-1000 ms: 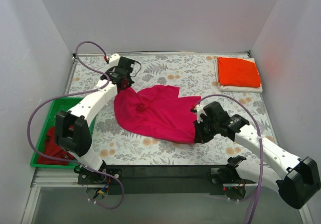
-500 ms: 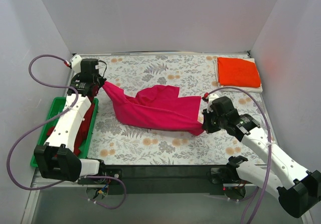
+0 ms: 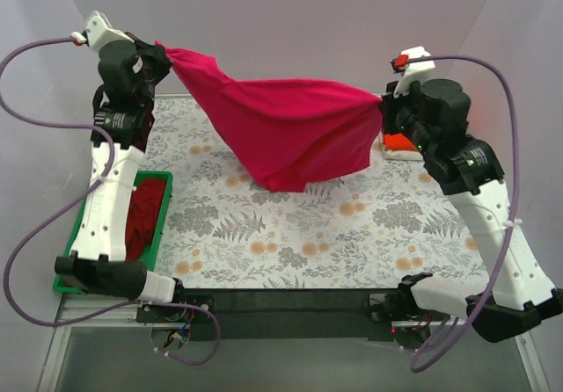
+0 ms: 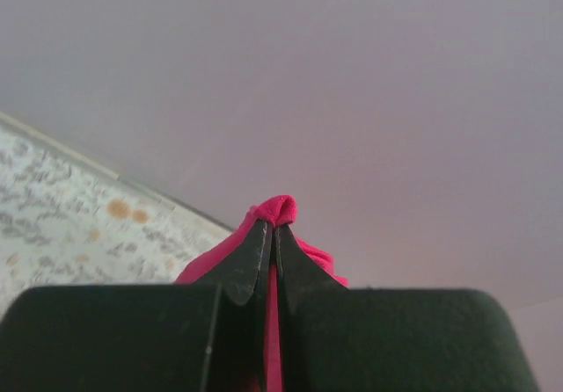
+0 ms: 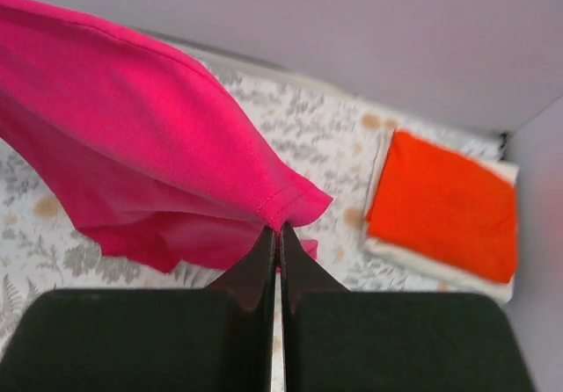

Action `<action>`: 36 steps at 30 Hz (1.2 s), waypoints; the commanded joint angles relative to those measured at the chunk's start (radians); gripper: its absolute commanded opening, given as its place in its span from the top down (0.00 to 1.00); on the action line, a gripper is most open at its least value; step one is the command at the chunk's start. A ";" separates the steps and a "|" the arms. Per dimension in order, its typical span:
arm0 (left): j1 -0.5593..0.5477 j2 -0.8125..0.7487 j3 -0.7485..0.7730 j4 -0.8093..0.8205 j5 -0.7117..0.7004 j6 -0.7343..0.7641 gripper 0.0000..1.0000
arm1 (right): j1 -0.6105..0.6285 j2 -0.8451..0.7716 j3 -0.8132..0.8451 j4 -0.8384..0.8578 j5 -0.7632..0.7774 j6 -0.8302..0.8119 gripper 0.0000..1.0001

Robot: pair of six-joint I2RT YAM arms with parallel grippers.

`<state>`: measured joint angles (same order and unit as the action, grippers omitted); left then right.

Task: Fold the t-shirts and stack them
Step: Flatten the tshirt out

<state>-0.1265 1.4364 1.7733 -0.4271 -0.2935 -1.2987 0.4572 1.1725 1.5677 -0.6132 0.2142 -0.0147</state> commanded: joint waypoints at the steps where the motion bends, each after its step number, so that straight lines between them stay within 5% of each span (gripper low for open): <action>1: 0.004 -0.183 -0.014 0.161 0.022 0.094 1.00 | -0.003 -0.075 0.068 0.056 0.033 -0.158 0.99; 7: 0.004 -0.399 -0.038 0.249 0.056 0.176 1.00 | -0.003 -0.273 0.008 0.122 -0.004 -0.272 0.99; 16: 0.004 -0.459 0.090 0.237 0.154 0.225 1.00 | -0.003 -0.442 0.026 0.135 -0.029 -0.330 0.99; 22: 0.004 -0.370 0.057 0.225 0.165 0.249 1.00 | -0.003 -0.399 -0.040 0.124 -0.087 -0.295 0.99; 28: 0.004 -0.199 -0.189 0.247 0.166 0.262 1.00 | -0.003 -0.255 -0.202 0.151 0.045 -0.272 0.99; 36: 0.005 0.125 -0.442 0.511 0.137 0.239 1.00 | -0.060 0.034 -0.466 0.517 0.195 -0.272 0.99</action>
<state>-0.1265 1.5318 1.3460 -0.0452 -0.1387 -1.0584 0.4389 1.1671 1.1389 -0.3237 0.3145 -0.2947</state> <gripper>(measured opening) 0.018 0.021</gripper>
